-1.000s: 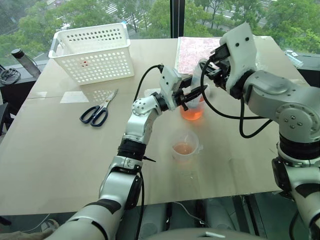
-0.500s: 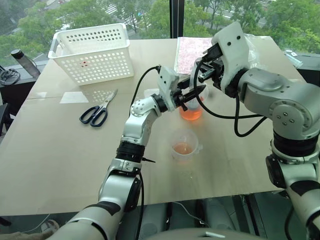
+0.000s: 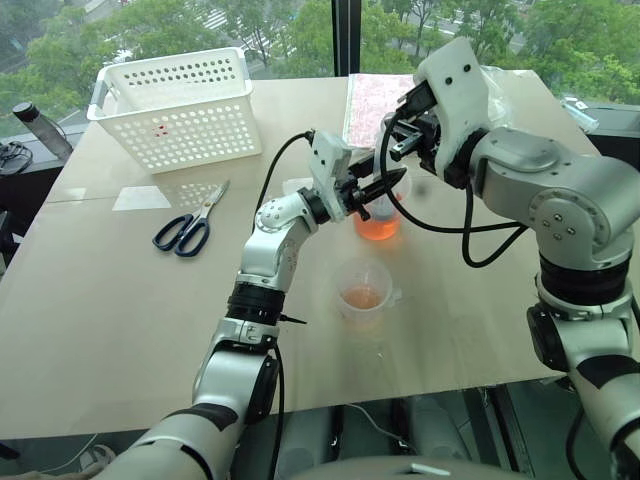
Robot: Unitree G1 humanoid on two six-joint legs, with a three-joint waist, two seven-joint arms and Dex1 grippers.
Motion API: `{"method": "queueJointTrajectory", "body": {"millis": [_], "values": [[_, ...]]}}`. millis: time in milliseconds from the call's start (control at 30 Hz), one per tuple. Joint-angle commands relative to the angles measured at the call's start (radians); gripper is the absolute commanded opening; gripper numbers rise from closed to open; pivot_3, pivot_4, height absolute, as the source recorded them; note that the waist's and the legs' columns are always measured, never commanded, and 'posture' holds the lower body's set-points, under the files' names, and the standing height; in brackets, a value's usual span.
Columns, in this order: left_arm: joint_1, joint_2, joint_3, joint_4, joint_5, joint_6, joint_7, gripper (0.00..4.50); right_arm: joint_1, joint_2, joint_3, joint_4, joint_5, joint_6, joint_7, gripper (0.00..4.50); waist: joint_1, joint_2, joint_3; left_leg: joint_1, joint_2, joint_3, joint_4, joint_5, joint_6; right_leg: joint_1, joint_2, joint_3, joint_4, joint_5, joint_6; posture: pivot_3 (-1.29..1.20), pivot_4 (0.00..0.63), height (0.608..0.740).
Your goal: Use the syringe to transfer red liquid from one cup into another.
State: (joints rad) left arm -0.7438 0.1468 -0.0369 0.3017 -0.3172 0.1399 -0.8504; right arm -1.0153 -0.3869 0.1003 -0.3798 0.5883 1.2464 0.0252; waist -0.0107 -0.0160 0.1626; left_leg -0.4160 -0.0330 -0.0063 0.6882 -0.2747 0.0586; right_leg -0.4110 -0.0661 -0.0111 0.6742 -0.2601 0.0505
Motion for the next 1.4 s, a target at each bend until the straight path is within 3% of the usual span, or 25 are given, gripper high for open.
{"method": "queueJointTrajectory", "body": {"millis": [33, 1067, 1267, 1300, 1367, 1400], "values": [[0.027, -0.005, -0.053, -0.012, 0.014, 0.004, -0.035, 1.41, -0.07, -0.025, -0.075, -0.021, -0.079, -0.061, -0.021, 0.03, 0.0, 0.0, 0.0, 0.0, 0.0, 0.0, 0.0, 0.0, 0.0, 0.0, 0.0, 0.0, 0.0, 0.0, 0.0, 0.0, 0.15, 0.74], [0.037, 0.004, -0.054, -0.004, 0.028, -0.011, -0.03, 1.41, -0.075, -0.021, -0.085, -0.023, -0.11, -0.071, 0.008, 0.03, 0.0, 0.0, 0.0, 0.0, 0.0, 0.0, -0.001, 0.0, 0.0, 0.0, -0.003, 0.0, 0.0, 0.0, 0.0, 0.0, 0.15, 0.74], [0.024, -0.001, -0.046, 0.001, 0.025, -0.019, -0.025, 1.41, -0.054, -0.026, -0.103, -0.027, -0.066, -0.066, 0.066, 0.03, 0.0, 0.0, 0.0, 0.0, 0.0, 0.0, -0.001, 0.0, 0.0, 0.0, -0.003, 0.0, 0.0, 0.0, 0.0, 0.0, 0.15, 0.74], [0.022, -0.002, -0.043, 0.003, 0.022, -0.02, -0.025, 1.41, -0.045, -0.029, -0.107, -0.029, -0.067, -0.069, 0.074, 0.9, 0.0, 0.0, 0.0, 0.0, 0.0, 0.0, -0.001, 0.0, 0.0, 0.0, -0.003, 0.0, -0.001, 0.0, 0.0, 0.0, 0.15, 0.74], [0.017, -0.003, -0.04, 0.004, 0.018, -0.02, -0.024, 1.41, -0.027, -0.038, -0.113, -0.038, -0.07, -0.071, 0.087, 1.54, 0.001, 0.0, 0.0, 0.0, 0.0, 0.0, -0.001, 0.0, 0.0, 0.0, -0.003, 0.0, -0.001, 0.0, 0.0, 0.0, 0.15, 0.74], [0.016, -0.003, -0.038, 0.005, 0.017, -0.019, -0.024, 1.41, -0.022, -0.039, -0.116, -0.041, -0.07, -0.071, 0.091, 2.1, 0.001, 0.0, 0.0, 0.0, 0.0, 0.0, -0.001, 0.0, 0.0, 0.0, -0.003, 0.0, -0.001, 0.0, 0.0, 0.0, 0.15, 0.74]]}}
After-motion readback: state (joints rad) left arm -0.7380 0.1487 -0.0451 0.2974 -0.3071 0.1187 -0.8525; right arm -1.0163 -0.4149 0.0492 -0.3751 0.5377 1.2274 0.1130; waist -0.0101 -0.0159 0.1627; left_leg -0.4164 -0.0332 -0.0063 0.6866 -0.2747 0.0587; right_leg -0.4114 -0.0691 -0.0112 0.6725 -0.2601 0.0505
